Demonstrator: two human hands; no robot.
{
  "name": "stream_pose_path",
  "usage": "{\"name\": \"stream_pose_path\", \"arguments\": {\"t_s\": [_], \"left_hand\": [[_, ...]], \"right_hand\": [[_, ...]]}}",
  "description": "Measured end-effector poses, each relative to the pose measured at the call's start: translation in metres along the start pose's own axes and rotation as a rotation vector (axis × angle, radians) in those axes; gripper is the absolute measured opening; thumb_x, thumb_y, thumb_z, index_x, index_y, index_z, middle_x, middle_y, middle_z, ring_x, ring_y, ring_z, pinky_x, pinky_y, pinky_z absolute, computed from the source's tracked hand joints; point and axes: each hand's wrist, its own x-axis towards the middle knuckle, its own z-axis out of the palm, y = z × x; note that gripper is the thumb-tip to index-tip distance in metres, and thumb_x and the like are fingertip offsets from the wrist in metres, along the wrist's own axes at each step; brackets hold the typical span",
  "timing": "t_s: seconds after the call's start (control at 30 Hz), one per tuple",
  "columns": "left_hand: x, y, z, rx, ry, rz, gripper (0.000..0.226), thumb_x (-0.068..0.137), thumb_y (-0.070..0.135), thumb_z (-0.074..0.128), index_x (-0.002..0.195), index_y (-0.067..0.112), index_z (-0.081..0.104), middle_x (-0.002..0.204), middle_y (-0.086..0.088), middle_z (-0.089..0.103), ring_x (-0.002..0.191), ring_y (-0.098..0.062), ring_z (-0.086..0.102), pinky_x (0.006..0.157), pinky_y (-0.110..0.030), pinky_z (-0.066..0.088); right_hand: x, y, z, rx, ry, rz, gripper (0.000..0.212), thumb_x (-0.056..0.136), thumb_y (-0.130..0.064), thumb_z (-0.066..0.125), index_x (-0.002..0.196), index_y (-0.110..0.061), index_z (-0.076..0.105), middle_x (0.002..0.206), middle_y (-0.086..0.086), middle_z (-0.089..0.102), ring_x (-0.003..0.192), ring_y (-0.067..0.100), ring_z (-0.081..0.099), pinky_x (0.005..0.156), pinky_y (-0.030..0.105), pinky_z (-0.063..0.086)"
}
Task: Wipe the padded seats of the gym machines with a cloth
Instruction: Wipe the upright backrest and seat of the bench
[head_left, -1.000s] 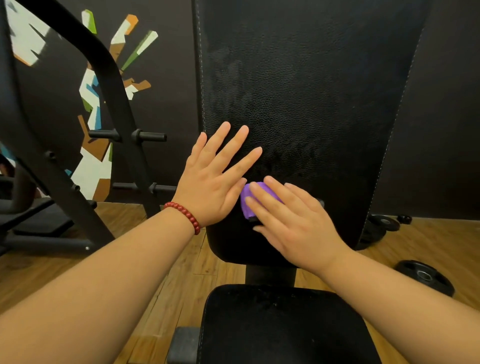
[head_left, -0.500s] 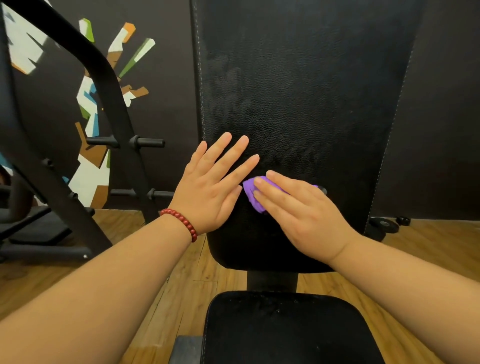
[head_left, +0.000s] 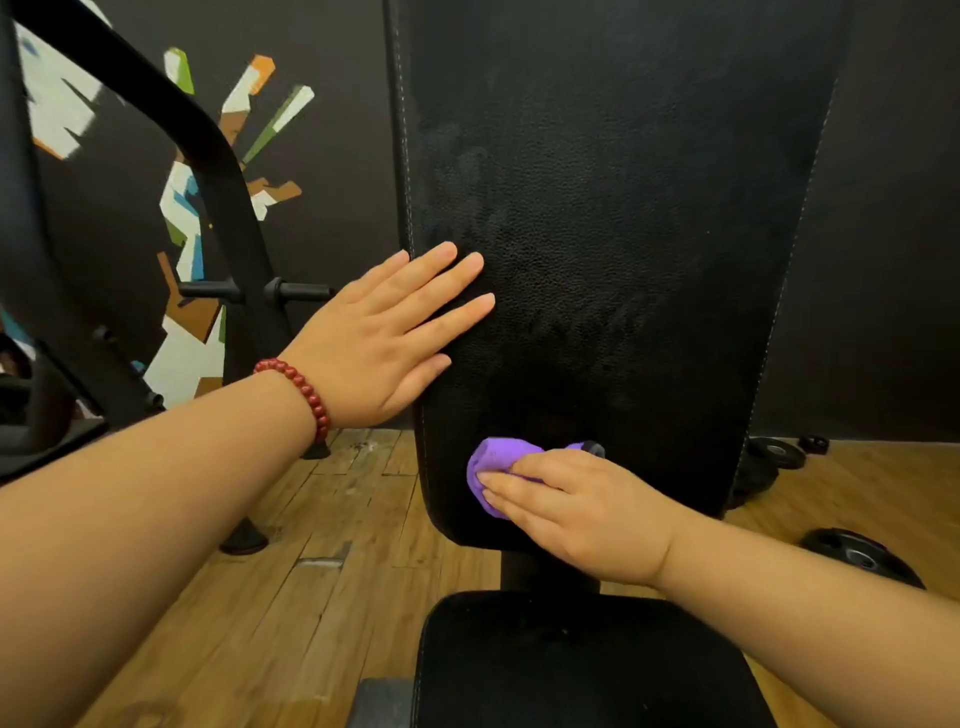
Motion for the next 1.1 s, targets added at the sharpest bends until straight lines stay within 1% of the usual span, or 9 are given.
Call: {"name": "stream_pose_path", "arguments": {"t_s": [0.1,0.2,0.3,0.37,0.43,0.53,0.73,0.87,1.1], "left_hand": [[0.000,-0.001,0.002,-0.025,-0.004,0.007,0.055,0.100,0.033,0.030,0.152,0.017,0.019,0.158,-0.010,0.016,0.147,-0.028,0.012,0.121,-0.042,0.006],[0.000,-0.002,0.000,-0.047,-0.014,0.011,0.055,0.101,0.034,0.029,0.152,0.017,0.017,0.159,-0.010,0.015,0.148,-0.027,0.010,0.121,-0.042,0.006],[0.000,-0.002,0.000,-0.047,-0.017,0.007,0.055,0.101,0.034,0.029,0.152,0.017,0.017,0.159,-0.009,0.014,0.148,-0.026,0.009,0.121,-0.042,0.005],[-0.001,-0.001,0.001,-0.047,-0.009,-0.001,0.056,0.101,0.034,0.029,0.152,0.017,0.017,0.159,-0.009,0.014,0.148,-0.027,0.009,0.121,-0.042,0.005],[0.000,0.000,0.002,-0.049,-0.002,-0.008,0.056,0.101,0.034,0.030,0.152,0.017,0.017,0.159,-0.009,0.014,0.148,-0.027,0.009,0.121,-0.042,0.005],[0.000,0.001,0.003,-0.055,-0.004,-0.014,0.056,0.101,0.034,0.029,0.152,0.017,0.016,0.159,-0.009,0.014,0.148,-0.026,0.009,0.121,-0.042,0.004],[-0.001,-0.002,-0.001,-0.057,-0.029,0.006,0.055,0.101,0.034,0.029,0.152,0.018,0.016,0.159,-0.009,0.014,0.148,-0.027,0.009,0.121,-0.042,0.005],[-0.001,-0.001,-0.001,-0.057,-0.030,-0.006,0.055,0.101,0.034,0.030,0.152,0.019,0.016,0.159,-0.008,0.012,0.148,-0.026,0.007,0.122,-0.041,0.004],[-0.001,-0.002,-0.002,-0.063,-0.033,0.007,0.055,0.101,0.034,0.030,0.152,0.019,0.018,0.159,-0.008,0.013,0.148,-0.025,0.007,0.122,-0.040,0.003]], "right_hand": [[0.028,0.035,-0.016,-0.028,0.163,0.144,0.029,0.099,-0.004,0.045,0.116,0.004,0.066,0.125,0.016,0.063,0.104,0.034,0.061,0.088,0.044,0.051],[0.041,0.055,-0.025,-0.049,0.251,0.227,0.028,0.097,-0.002,0.049,0.119,0.005,0.065,0.128,0.018,0.061,0.104,0.037,0.062,0.090,0.045,0.050],[0.030,0.050,-0.022,-0.097,0.170,0.209,0.035,0.098,-0.017,0.054,0.129,-0.001,0.060,0.139,0.013,0.054,0.123,0.037,0.054,0.096,0.048,0.048],[0.027,0.048,-0.020,-0.167,0.134,0.219,0.042,0.099,-0.032,0.054,0.131,-0.005,0.059,0.141,0.012,0.052,0.127,0.035,0.051,0.098,0.046,0.047],[0.032,0.050,-0.022,-0.184,0.190,0.226,0.038,0.099,-0.029,0.055,0.126,-0.005,0.062,0.134,0.013,0.056,0.118,0.033,0.054,0.092,0.045,0.049],[0.041,0.052,-0.024,-0.175,0.251,0.187,0.027,0.097,-0.009,0.049,0.117,0.000,0.067,0.115,0.014,0.066,0.098,0.033,0.061,0.078,0.044,0.051],[0.040,0.051,-0.021,-0.111,0.212,0.137,0.027,0.097,-0.002,0.047,0.115,0.006,0.066,0.111,0.019,0.068,0.084,0.036,0.063,0.073,0.045,0.053],[0.036,0.044,-0.019,-0.053,0.151,0.058,0.028,0.098,-0.002,0.046,0.122,0.005,0.059,0.113,0.019,0.066,0.088,0.034,0.062,0.075,0.045,0.054],[0.047,0.049,-0.023,-0.108,0.197,0.071,0.032,0.099,-0.005,0.042,0.121,0.004,0.064,0.122,0.019,0.064,0.093,0.036,0.064,0.088,0.043,0.050]]}}
